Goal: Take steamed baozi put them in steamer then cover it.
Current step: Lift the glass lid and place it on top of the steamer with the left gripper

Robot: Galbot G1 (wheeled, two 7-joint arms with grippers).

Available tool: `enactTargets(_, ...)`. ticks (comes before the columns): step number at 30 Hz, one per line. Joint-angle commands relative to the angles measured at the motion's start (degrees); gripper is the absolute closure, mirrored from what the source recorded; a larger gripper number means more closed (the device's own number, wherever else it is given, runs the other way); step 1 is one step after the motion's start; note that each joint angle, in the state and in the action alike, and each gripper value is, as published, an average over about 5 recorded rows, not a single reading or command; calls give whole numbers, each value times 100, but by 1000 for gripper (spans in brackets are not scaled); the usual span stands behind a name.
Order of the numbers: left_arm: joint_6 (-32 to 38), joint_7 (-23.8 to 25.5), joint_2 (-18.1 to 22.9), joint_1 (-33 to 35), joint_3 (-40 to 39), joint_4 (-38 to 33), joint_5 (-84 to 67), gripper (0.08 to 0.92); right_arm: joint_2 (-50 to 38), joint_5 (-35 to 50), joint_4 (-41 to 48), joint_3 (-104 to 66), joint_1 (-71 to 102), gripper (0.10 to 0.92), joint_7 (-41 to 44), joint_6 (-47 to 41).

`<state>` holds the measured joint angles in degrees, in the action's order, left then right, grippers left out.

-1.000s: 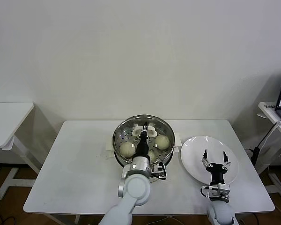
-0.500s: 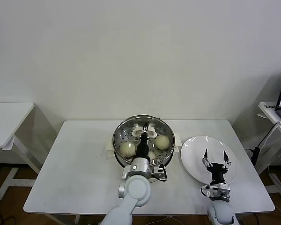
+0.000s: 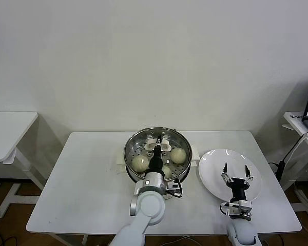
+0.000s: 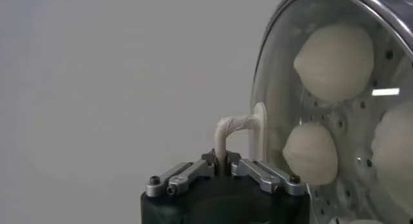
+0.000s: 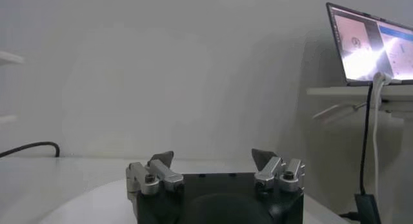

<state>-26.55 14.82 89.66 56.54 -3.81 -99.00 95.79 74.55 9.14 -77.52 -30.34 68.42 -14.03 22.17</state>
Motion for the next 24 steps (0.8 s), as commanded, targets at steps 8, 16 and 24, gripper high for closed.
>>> enactTargets(8,41,-19,6,-25,45,76,-300,805,3,-38,29,-9,-17,203,-2,24)
enactTargets(16,23,-18,-76,49,25,-210,-365,625,15,-66,51,1,-11,203,-1,31)
enactTargets(24,-25,85,-516,341,-66,-968,-740,468,16,-71,18,7,-33,203,-6,20)
